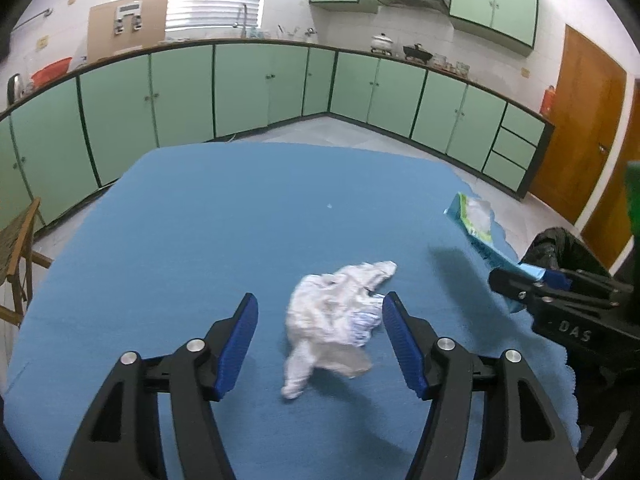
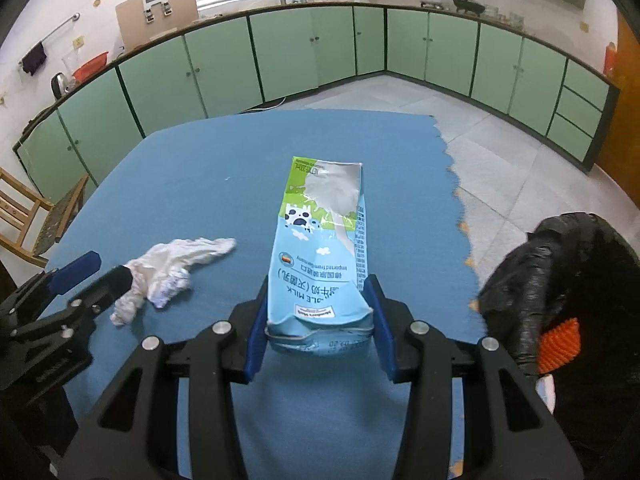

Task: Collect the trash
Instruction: 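Grasp the white tissue with the left gripper while the right holds the blue carton, then carry the blue carton and white tissue over the bin with both grippers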

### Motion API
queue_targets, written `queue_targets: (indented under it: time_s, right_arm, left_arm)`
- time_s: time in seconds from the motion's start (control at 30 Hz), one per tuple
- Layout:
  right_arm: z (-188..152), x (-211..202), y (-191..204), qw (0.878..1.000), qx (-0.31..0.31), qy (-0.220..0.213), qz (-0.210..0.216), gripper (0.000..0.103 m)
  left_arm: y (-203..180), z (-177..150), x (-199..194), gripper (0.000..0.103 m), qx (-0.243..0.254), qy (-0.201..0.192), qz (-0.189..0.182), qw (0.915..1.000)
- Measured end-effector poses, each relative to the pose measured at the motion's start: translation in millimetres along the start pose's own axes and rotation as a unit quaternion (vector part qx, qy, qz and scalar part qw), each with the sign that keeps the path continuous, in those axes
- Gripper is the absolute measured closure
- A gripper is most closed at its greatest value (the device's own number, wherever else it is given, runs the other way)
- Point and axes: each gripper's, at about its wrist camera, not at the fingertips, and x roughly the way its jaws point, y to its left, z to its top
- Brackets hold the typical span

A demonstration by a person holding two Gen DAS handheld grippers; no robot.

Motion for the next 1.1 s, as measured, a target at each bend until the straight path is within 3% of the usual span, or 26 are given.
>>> queue_targets:
  time_s: [0.43, 0.6, 0.73, 1.1]
  right_arm:
    - [-3.8, -5.7, -8.6, 1.0, -0.007, -0.005, 0.004, 0.06]
    - [-5.1, -8.1, -9.1, 1.0, -0.005, -0.005, 0.008, 0.06]
    - [-4.2, -12.4, -6.7, 1.0, -0.008, -0.009, 0.009, 0.06]
    - [6.6, -43.7, -7.5, 0.999, -0.009, -0.033, 0.008, 0.06]
  left_arm:
    - [-15.0, 1.6, 40.6, 0.04, -0.018, 0.043, 0.018, 0.9987]
    - [-11.7, 3.7, 45.0, 0.069, -0.034, 0.048, 0.023, 0.998]
    - [-13.1, 6.0, 39.4, 0.085, -0.03, 0.037, 0.024, 0.9986]
    - [-31.5, 19.6, -2.0, 0.089, -0.023, -0.011, 0.013, 0.9996]
